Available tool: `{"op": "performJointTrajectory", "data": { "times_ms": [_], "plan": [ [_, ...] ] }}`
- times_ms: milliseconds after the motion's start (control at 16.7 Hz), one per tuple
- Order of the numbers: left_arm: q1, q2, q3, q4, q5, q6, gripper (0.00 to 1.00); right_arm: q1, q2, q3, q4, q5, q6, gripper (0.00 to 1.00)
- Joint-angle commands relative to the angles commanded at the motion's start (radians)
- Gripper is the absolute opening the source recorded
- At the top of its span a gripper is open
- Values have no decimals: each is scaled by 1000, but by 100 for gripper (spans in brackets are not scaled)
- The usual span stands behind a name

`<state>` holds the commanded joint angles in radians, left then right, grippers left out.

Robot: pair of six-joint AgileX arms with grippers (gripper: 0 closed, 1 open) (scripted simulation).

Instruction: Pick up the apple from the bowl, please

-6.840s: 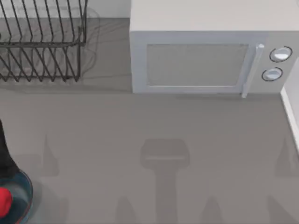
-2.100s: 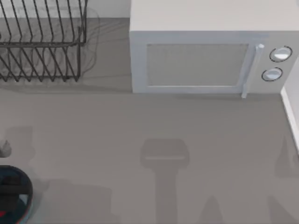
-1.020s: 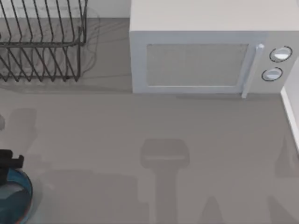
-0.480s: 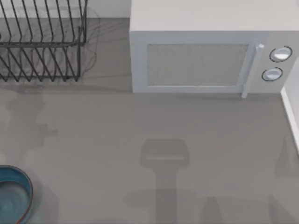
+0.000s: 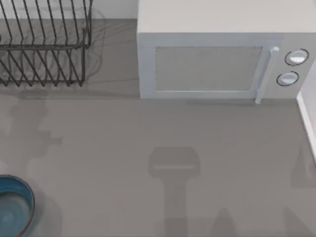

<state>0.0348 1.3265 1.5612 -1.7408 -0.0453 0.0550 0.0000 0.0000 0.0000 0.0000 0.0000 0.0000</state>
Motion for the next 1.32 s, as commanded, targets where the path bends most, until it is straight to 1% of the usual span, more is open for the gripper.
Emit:
{"op": "performJointTrajectory", "data": {
  "times_ms": [120,300,480,780,900,1020,1080,1320],
  "plan": [
    [-13,11,3,4,1,-13,0,0,0,0,0,0,0,100],
    [-112,77,16,36,6,-112,0,0,0,0,0,0,0,100],
    [-296,174,25,102,15,-295,0,0,0,0,0,0,0,100],
    [-670,343,23,252,33,-667,0,0,0,0,0,0,0,100],
    [-782,395,16,309,39,-779,0,0,0,0,0,0,0,100],
    [-851,428,6,354,44,-848,0,0,0,0,0,0,0,100],
    [-869,437,3,368,45,-866,0,0,0,0,0,0,0,100],
    [-877,441,1,375,46,-874,0,0,0,0,0,0,0,100]
  ]
}}
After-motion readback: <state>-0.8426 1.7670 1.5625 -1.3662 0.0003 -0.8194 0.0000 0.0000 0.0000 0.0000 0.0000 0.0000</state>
